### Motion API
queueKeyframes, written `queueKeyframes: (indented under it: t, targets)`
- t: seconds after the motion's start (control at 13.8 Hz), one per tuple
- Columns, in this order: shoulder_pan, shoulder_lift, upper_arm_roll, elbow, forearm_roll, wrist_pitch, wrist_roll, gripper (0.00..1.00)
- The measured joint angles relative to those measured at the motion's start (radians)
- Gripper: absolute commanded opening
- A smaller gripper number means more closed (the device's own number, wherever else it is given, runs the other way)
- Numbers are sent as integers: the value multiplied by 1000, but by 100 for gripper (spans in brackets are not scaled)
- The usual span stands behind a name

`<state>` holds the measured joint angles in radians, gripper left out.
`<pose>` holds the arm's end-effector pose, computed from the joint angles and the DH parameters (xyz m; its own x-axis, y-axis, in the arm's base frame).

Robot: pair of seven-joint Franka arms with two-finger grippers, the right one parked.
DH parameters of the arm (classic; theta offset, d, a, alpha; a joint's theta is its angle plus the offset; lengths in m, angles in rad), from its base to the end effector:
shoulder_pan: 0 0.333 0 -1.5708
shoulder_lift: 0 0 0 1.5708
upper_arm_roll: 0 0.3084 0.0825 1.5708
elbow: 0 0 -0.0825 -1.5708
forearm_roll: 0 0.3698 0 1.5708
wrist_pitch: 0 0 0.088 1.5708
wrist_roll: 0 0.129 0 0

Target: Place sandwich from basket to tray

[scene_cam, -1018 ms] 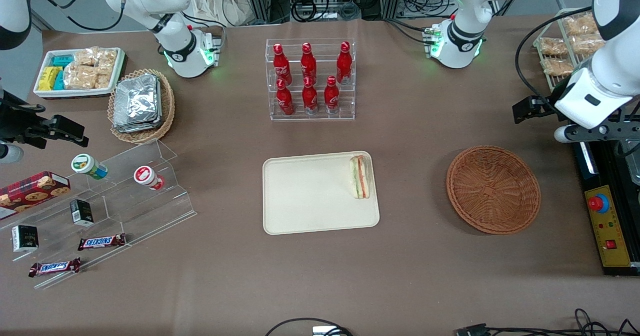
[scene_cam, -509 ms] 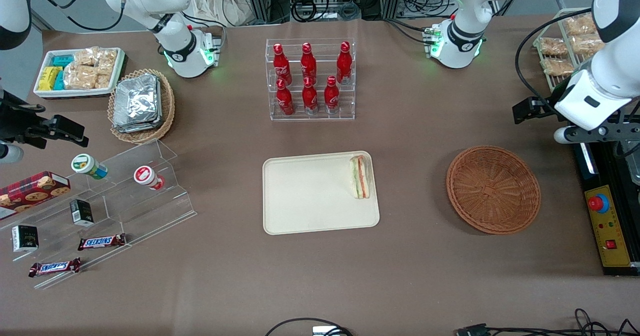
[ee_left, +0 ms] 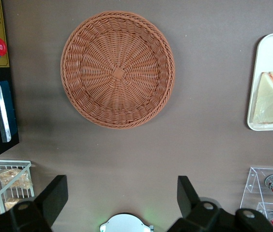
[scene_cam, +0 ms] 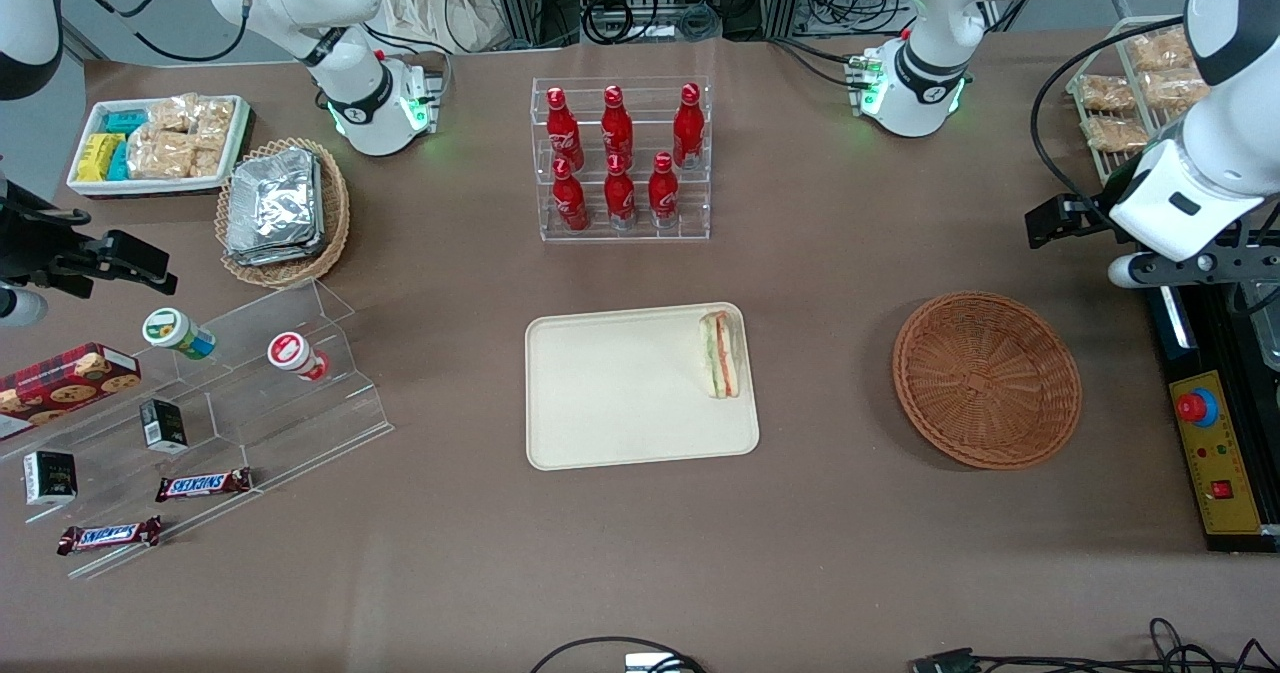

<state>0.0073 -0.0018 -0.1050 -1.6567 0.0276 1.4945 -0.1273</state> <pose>0.5215 -0.0474 0.5513 0.9874 0.0329 -0.1549 0.0257 -0.9985 -0.0477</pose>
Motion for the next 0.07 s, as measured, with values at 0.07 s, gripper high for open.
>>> queueKeyframes:
  t: [0.07]
  targets:
    - [0,0,0,0,0,0,0,100]
